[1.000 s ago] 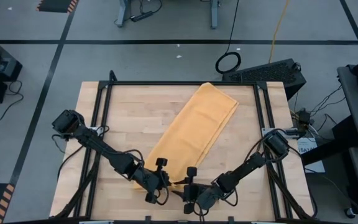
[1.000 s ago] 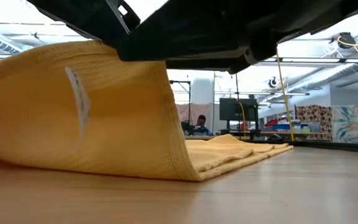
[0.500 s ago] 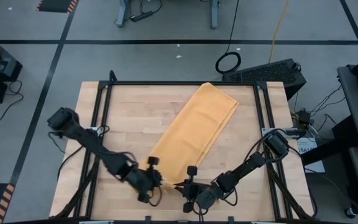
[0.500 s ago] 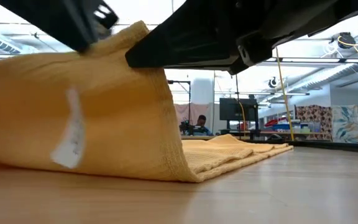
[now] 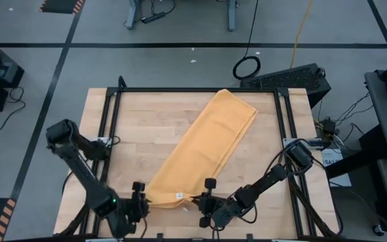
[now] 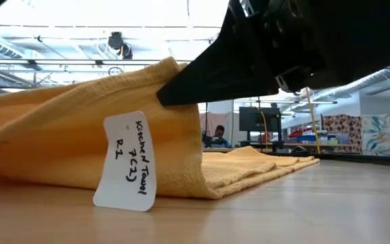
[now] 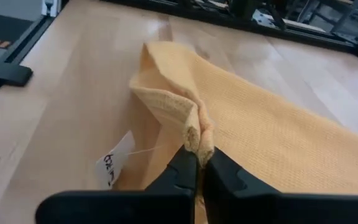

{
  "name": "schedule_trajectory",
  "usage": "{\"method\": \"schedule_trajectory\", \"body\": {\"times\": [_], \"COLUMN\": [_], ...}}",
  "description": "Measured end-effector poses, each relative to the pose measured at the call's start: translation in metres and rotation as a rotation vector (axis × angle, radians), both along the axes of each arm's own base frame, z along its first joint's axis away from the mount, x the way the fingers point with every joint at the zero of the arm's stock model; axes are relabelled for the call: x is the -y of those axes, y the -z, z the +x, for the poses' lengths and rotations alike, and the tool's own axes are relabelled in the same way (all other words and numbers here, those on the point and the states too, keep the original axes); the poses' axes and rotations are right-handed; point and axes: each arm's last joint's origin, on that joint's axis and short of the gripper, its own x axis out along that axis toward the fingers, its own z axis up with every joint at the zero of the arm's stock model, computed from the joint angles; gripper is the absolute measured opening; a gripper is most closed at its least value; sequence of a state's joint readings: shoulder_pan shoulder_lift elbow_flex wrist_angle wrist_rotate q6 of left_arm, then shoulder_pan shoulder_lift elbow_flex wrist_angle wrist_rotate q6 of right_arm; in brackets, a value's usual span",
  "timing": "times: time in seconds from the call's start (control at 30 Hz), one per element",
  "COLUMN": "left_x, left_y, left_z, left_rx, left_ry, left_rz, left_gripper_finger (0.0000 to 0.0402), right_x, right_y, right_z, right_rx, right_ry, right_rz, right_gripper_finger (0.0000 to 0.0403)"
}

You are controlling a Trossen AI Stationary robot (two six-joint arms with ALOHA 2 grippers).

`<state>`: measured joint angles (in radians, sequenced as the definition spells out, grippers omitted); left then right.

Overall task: Roll towel
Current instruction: Roll the yellow towel

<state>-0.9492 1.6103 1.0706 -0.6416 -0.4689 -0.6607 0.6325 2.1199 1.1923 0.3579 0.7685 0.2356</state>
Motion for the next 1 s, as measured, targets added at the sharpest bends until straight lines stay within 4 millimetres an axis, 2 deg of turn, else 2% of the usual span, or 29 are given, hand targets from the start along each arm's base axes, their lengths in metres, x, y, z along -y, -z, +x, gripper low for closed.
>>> {"method": "schedule_trajectory", "body": {"times": [0.17, 0.33, 0.47, 0.67, 0.83, 0.9, 1.0], "left_x": [0.013, 0.021, 0.024, 0.028, 0.027, 0.025, 0.024], "left_y": [0.028, 0.044, 0.060, 0.084, 0.090, 0.090, 0.091], "left_z": [-0.017, -0.028, -0.027, -0.021, -0.017, -0.015, -0.013], "left_rx": [-0.090, -0.095, -0.095, -0.086, -0.083, -0.076, -0.061], "left_ry": [0.046, 0.250, 0.358, 0.433, 0.444, 0.438, 0.422], "left_rz": [0.136, 0.350, 0.492, 0.644, 0.698, 0.710, 0.726], "left_gripper_finger": [0.0185, 0.0185, 0.0185, 0.0184, 0.0183, 0.0174, 0.0132], "right_x": [0.004, 0.006, 0.009, 0.010, 0.009, 0.009, 0.009], "right_y": [-0.006, -0.011, -0.010, -0.010, -0.009, -0.009, -0.009], "right_z": [-0.004, -0.006, -0.005, -0.005, -0.005, -0.005, -0.005], "right_rx": [-0.035, -0.050, -0.052, -0.054, -0.055, -0.057, -0.060], "right_ry": [0.034, 0.043, 0.060, 0.068, 0.066, 0.063, 0.062], "right_rz": [0.003, 0.005, 0.023, 0.033, 0.051, 0.067, 0.074], "right_gripper_finger": [0.0001, 0.0001, 0.0000, 0.0000, 0.0000, 0.0000, 0.0000]}}
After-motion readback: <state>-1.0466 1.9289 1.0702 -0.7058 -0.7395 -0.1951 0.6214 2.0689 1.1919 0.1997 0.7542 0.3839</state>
